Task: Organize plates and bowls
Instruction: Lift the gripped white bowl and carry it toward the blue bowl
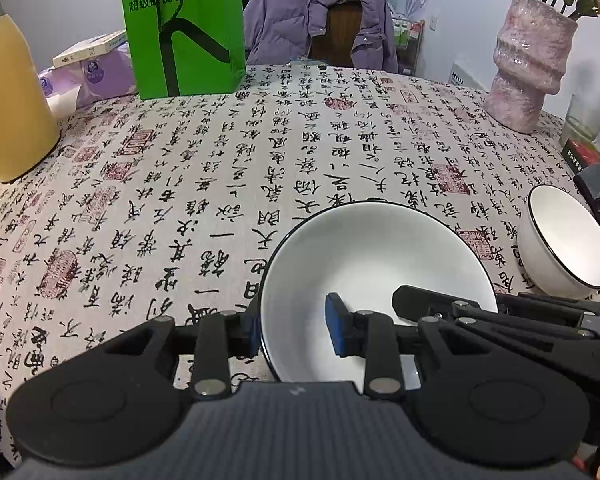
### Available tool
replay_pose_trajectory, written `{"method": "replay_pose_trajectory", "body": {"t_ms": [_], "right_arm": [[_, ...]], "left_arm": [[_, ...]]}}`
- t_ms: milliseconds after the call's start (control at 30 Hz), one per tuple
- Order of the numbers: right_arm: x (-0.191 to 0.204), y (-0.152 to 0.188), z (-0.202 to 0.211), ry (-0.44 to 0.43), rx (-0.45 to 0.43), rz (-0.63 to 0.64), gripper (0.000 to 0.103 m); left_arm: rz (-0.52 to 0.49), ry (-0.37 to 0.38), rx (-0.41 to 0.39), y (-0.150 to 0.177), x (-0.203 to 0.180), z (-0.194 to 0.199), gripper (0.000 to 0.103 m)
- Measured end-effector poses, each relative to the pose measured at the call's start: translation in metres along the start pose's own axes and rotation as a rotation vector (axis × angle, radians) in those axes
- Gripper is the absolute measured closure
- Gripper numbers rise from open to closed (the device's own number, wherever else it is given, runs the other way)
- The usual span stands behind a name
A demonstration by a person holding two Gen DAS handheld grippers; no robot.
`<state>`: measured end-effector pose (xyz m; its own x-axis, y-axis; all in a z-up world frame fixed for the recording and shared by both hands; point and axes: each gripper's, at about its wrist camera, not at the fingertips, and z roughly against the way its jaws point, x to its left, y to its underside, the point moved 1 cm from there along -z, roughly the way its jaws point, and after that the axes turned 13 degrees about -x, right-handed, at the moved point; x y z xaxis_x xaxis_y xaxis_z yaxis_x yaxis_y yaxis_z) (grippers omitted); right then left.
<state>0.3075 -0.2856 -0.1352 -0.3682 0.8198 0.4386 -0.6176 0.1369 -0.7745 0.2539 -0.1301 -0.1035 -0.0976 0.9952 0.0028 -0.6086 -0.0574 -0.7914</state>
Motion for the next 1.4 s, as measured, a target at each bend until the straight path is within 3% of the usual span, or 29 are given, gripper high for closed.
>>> {"method": "replay_pose_trajectory", "body": {"t_ms": [1400], "right_arm": [[0.068,-0.009,0.039,-0.015,-0.066,0.049,0.087]], "left_arm": [[0.047,0.010,-0.080,-0.009,0.036,0.066,0.072]]}}
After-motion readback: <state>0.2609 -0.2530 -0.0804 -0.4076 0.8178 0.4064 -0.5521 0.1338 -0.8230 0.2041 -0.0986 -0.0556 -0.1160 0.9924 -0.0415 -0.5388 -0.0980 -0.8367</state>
